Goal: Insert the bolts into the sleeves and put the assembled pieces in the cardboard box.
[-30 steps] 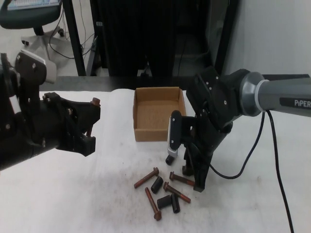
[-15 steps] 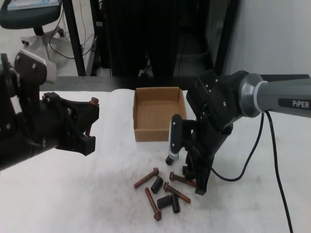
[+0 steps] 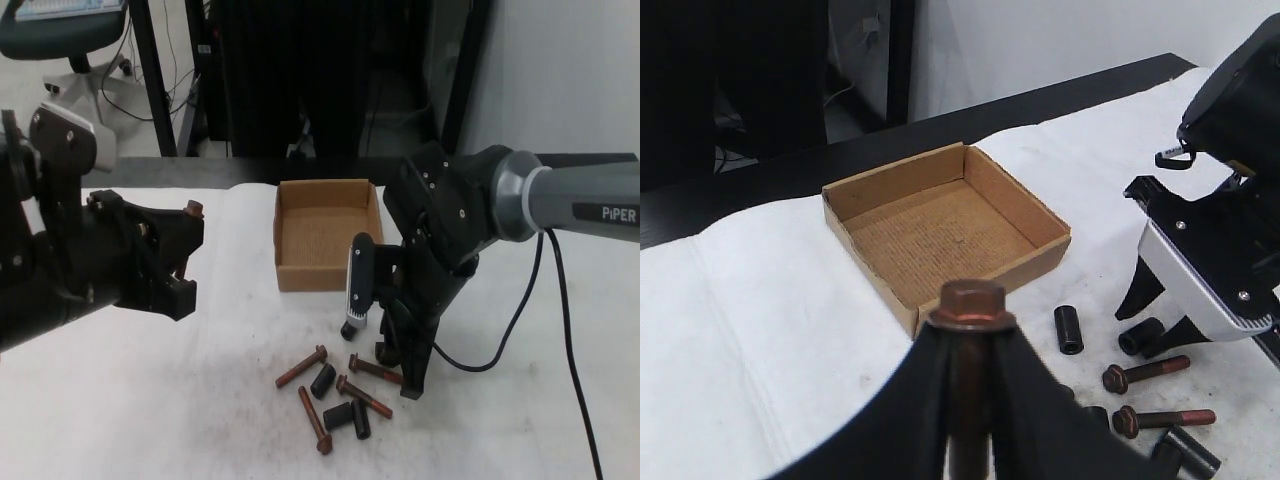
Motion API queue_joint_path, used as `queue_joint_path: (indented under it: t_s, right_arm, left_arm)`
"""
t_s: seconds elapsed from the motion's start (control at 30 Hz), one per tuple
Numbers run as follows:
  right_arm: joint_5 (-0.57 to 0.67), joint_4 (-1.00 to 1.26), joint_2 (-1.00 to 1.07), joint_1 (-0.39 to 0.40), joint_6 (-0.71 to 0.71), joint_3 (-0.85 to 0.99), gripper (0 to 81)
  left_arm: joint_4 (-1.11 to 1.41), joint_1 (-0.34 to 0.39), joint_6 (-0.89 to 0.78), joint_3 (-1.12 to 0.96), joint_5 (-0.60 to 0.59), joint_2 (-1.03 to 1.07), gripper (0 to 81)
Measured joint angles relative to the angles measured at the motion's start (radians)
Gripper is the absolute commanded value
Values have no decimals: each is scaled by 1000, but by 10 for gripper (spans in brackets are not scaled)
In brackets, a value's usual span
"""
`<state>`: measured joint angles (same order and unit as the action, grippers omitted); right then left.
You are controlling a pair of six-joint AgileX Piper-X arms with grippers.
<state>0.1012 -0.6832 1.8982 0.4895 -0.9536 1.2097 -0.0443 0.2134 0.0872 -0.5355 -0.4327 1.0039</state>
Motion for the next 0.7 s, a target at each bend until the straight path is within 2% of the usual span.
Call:
queue_joint_path:
  t_s: [0.37, 0.43, 0.5, 0.53, 0.7]
  right_arm:
    - [2, -21, 39, 0, -3, 15, 338]
    - [2, -23, 43, 0, -3, 18, 272]
    - [2, -22, 42, 0, -3, 18, 76]
    - [4, -22, 42, 0, -3, 18, 4]
    - [-9, -27, 42, 0, 93, 18, 3]
  left_arm:
    - [-9, 0, 3, 1, 0, 0, 4]
    - [-11, 0, 2, 1, 0, 0, 4]
    - [-10, 0, 2, 1, 0, 0, 4]
    - [-10, 0, 2, 1, 0, 0, 4]
    - [-11, 0, 2, 1, 0, 0, 4]
